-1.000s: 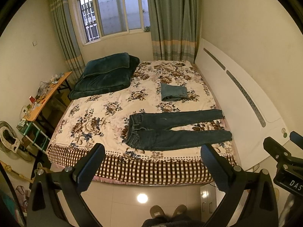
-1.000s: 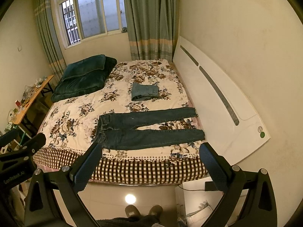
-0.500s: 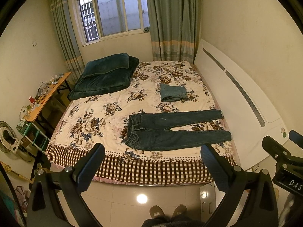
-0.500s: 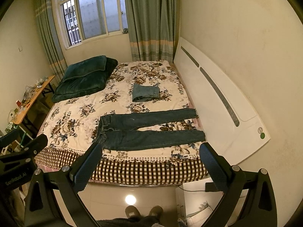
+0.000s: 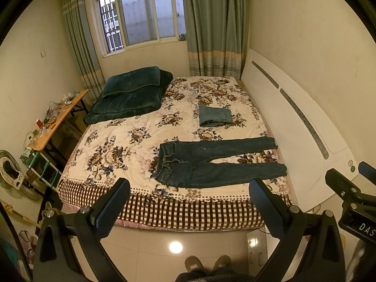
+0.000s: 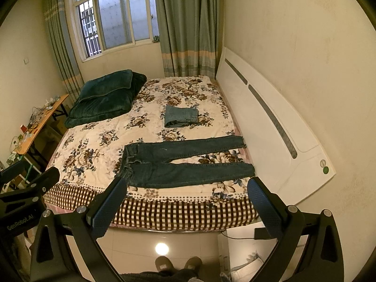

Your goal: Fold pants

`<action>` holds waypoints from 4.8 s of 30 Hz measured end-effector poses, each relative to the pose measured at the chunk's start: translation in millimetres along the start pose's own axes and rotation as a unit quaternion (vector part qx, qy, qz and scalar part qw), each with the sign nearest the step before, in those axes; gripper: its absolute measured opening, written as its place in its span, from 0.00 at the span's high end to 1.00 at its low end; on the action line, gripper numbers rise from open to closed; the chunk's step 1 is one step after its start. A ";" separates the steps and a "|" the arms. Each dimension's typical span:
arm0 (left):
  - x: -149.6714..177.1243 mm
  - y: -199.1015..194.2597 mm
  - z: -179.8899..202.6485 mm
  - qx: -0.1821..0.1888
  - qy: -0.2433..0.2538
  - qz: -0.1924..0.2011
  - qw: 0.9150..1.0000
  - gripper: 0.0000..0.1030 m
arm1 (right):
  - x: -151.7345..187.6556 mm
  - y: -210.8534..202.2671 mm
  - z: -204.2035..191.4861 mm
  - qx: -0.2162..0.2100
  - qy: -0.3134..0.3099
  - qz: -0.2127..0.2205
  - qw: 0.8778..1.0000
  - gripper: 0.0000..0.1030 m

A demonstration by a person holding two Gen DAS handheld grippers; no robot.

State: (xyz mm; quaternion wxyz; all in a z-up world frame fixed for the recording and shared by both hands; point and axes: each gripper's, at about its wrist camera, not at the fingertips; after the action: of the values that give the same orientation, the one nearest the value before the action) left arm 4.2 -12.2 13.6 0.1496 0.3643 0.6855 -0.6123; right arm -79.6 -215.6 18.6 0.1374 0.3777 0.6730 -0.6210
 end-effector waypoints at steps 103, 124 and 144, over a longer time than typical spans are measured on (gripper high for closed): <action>-102.4 903.0 113.3 0.231 0.353 -0.311 0.852 0.92 | -102.8 1025.6 19.6 -0.114 -0.367 -0.422 0.821 0.92; 69.6 708.2 108.0 0.218 0.007 -0.376 0.901 0.93 | 80.8 856.6 68.8 -0.058 -0.238 -0.460 0.854 0.92; 72.2 657.9 98.6 0.076 -0.033 -0.370 0.925 0.19 | 97.3 841.6 78.2 0.046 -0.063 -0.444 0.893 0.04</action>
State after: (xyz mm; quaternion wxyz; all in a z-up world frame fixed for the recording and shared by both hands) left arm 379.8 -93.0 -534.3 -0.0932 0.0750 0.7173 -0.6864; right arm 403.7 -303.8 -676.0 -0.1283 0.0058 0.7310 -0.6702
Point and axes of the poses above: each gripper's, at about its wrist camera, not at the fingertips, and y roughly the way its jaws point, z to its right, x to its underside, and after that the axes turned 12 degrees about y, right-handed
